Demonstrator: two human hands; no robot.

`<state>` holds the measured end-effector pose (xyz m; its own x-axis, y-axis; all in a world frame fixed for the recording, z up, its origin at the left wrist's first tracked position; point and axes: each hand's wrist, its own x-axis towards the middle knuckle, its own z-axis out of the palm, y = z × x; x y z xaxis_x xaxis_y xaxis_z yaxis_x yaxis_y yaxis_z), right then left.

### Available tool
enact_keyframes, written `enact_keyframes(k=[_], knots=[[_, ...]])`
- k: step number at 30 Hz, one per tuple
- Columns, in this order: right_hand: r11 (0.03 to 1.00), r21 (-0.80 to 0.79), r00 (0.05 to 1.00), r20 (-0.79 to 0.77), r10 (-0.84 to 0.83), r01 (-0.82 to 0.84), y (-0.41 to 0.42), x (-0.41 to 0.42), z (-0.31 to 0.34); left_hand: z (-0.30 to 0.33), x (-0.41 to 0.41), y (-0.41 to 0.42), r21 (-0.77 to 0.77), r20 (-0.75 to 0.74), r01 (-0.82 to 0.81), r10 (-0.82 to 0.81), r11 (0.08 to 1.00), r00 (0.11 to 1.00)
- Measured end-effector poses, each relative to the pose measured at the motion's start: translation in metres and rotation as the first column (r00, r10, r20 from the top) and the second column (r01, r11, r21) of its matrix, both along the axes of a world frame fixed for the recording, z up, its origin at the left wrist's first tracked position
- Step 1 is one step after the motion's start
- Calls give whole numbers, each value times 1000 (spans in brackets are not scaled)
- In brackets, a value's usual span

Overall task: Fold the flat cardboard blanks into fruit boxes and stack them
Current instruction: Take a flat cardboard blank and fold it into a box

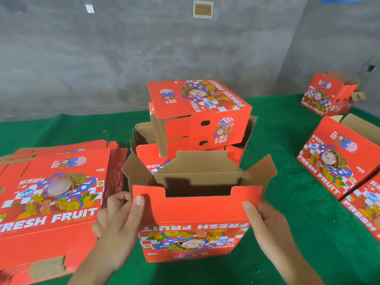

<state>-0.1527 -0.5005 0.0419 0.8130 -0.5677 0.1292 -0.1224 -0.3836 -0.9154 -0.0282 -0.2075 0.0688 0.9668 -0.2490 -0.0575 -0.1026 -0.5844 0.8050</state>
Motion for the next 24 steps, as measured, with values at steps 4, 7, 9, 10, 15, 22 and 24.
enact_keyframes(k=[4, 7, 9, 10, 15, 22, 24], knots=[[987, 149, 996, 63, -63, 53, -8, -19, -3, -9, 0, -1, 317, 241, -139, 62, 938, 969], [990, 126, 997, 26, -70, 66, -7, -21, -3, -17, 5, -4, 273, 358, -245, 138, 930, 923], [996, 60, 996, -67, -55, 59, -3, -19, -8, -23, 8, -6, 193, 429, -195, 96, 962, 898], [998, 30, 992, -109, -58, 61, 0, -17, -10, -25, 8, -8, 132, 433, -136, 66, 982, 899], [998, -40, 999, 35, -37, 38, 9, -1, -2, -32, 14, -12, -53, 371, -31, 49, 998, 927], [673, -726, 976, -8, -216, 143, 17, 19, 5, -34, 23, -16, -24, 369, 78, -64, 997, 927], [616, -787, 996, -70, -60, -19, 23, 32, 19, -35, 23, -16, -8, 362, 101, -92, 995, 928]])
